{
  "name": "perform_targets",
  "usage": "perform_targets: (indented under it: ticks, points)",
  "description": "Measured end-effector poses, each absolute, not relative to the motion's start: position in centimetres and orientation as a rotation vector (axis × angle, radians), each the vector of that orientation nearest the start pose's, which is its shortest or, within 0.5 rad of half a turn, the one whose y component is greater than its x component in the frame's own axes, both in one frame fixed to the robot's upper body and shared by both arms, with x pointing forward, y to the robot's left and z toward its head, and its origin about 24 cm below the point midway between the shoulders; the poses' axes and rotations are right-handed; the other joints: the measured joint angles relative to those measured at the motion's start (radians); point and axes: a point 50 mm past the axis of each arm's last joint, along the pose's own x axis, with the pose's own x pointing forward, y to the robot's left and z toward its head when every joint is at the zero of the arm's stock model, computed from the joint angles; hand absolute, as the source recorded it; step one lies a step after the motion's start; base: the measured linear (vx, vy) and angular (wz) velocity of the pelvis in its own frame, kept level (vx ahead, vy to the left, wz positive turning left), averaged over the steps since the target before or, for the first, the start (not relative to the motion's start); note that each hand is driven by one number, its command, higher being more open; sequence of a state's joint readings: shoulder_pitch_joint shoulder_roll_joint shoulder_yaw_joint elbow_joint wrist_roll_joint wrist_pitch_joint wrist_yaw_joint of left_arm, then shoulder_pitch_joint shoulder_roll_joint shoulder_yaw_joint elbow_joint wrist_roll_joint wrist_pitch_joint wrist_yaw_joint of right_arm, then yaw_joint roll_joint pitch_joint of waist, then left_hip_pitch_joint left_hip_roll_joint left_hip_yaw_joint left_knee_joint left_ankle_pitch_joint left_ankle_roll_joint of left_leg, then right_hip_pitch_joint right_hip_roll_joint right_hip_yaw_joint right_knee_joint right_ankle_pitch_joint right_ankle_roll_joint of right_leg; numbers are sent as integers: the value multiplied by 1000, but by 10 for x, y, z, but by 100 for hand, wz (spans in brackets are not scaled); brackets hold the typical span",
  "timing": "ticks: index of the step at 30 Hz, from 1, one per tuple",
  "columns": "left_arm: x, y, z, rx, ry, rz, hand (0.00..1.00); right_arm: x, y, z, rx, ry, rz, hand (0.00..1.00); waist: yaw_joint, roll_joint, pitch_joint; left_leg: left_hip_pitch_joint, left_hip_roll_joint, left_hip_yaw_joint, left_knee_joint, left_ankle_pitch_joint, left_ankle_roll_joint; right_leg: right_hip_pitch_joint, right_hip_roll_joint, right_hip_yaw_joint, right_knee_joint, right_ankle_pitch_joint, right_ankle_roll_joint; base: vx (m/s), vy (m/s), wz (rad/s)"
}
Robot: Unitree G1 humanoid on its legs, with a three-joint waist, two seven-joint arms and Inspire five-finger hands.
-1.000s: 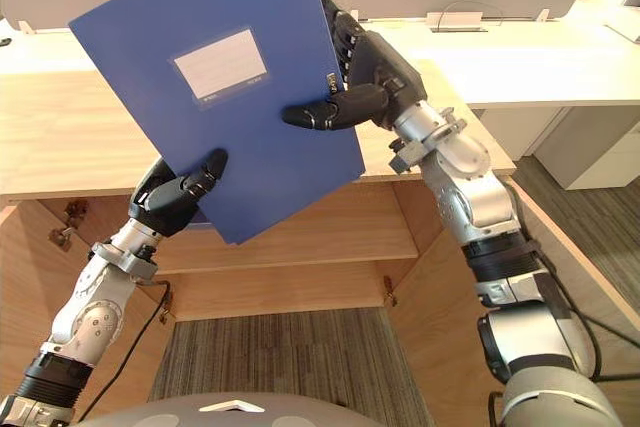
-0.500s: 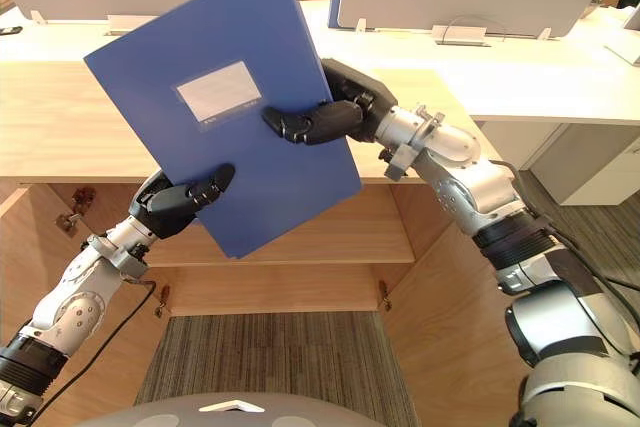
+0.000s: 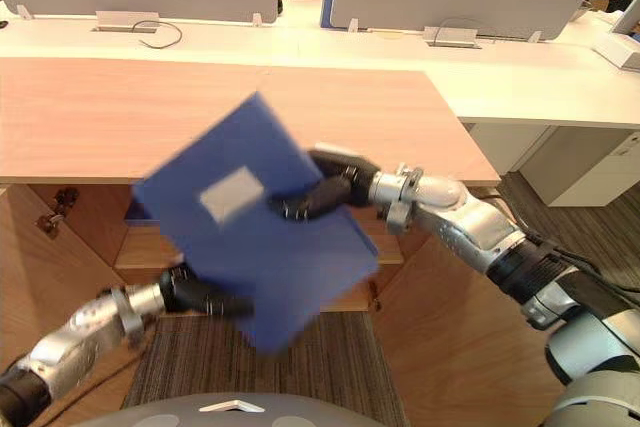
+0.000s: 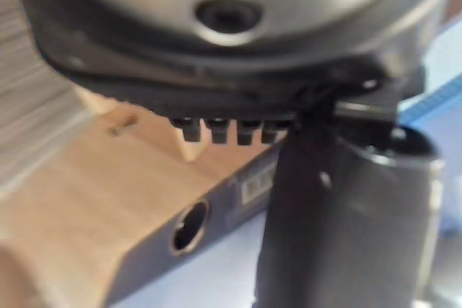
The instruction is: Walk over to the cabinet, pick up the folder, carry it to the office cabinet, place the folder inside the office cabinet, then close the office cabinet door
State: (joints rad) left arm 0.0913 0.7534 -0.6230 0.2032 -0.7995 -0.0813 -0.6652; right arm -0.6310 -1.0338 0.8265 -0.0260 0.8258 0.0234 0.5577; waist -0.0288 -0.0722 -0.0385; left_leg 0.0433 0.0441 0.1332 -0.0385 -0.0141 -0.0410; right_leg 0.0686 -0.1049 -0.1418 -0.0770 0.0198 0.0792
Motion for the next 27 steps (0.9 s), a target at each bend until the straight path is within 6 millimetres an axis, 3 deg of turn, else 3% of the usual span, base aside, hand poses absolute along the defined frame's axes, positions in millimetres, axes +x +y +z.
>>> perform_targets:
  ticks: [2,6,8,10,11,17,24,27]
  points:
    - [138,181,-58,-223,658,-947,100,270,-149,116,-412,207,1199,0,12,-10,2,0,0,0,-2,0,0,-2,0,0,0,0,0,0,0,0]
    - [118,189,-105,-160,822,-786,100,258,-144,116,-464,180,1258,0,36,-15,1,-1,0,2,-7,0,0,-10,-2,1,8,-2,-3,-31,-1,-2]
    - [101,203,-141,-205,958,-386,100,246,-137,114,-380,158,1333,0,52,-19,1,2,-1,8,-18,7,-1,-19,-1,6,16,-8,-9,-63,-9,-8]
    - [88,219,-153,-223,1030,-112,100,244,-129,115,-402,120,1356,0,51,-22,1,2,2,9,-20,11,-3,-25,2,10,24,-11,-11,-52,-20,-3]
    - [76,234,-157,-208,1070,71,100,244,-128,113,-425,121,1363,0,53,-25,2,4,3,6,-19,13,-5,-21,4,9,24,-12,-13,-53,-29,3]
    - [29,264,-158,-240,1132,438,100,245,-136,93,-503,222,1348,0,59,-24,9,14,1,-5,-31,18,-5,-15,1,1,24,-14,-14,-48,-7,5]
    - [11,253,-163,-309,1168,517,100,255,-167,44,-434,392,1149,0,83,-26,19,14,-4,-37,-39,28,-4,-2,-1,-35,23,-21,-10,-19,-11,14]
    - [12,242,-166,-335,1173,508,100,264,-178,13,-434,459,1004,0,90,-12,29,10,-8,-60,-34,28,-5,6,-7,-59,26,-30,-3,-23,-10,21]
